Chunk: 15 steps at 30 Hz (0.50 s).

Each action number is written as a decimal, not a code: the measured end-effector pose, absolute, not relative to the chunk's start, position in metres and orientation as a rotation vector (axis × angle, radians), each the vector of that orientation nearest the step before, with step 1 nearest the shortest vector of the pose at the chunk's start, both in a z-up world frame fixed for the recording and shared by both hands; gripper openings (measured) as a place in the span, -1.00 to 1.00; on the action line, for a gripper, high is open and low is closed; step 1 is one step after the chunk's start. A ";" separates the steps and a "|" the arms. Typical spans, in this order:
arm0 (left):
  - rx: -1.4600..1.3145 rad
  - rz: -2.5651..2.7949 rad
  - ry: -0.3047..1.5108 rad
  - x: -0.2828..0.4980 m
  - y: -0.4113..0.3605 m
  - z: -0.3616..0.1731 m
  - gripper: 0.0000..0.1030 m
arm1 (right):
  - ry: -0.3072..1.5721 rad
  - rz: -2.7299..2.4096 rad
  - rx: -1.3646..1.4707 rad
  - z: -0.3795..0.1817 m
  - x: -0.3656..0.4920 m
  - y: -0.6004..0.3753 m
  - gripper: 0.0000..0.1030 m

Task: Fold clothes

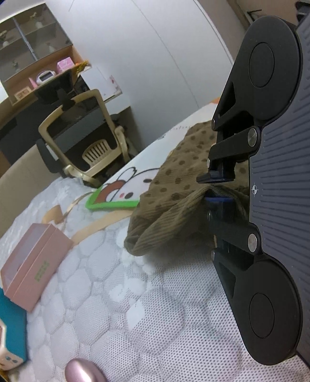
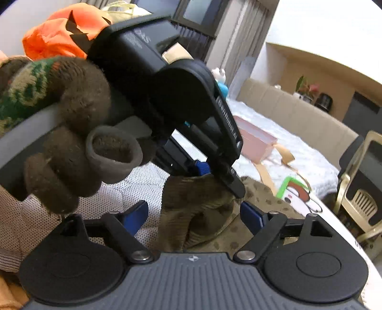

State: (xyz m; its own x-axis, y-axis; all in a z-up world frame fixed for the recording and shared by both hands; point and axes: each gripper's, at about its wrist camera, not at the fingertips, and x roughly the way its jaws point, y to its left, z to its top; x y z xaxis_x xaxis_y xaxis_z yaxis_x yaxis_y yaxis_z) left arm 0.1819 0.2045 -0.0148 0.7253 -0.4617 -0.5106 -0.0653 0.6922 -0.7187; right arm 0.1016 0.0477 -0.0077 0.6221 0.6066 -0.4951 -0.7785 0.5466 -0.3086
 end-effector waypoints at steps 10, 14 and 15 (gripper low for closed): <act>-0.815 -0.283 0.690 0.169 0.208 0.002 -0.16 | 0.418 0.766 -0.484 -0.027 0.145 0.072 -0.53; -0.853 -0.195 0.617 0.172 0.230 0.006 0.58 | 0.420 0.780 -0.411 -0.017 0.144 0.056 -0.66; -0.854 -0.171 0.626 0.178 0.233 0.002 0.61 | 0.415 0.784 -0.402 -0.015 0.142 0.052 -0.68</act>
State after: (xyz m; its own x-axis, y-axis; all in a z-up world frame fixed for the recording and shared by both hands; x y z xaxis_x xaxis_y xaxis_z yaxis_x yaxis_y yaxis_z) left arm 0.1775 0.2327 0.0022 0.8090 -0.3823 -0.4465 -0.1027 0.6560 -0.7477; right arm 0.1420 0.0524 -0.0152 0.6364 0.5891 -0.4980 -0.7431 0.6414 -0.1910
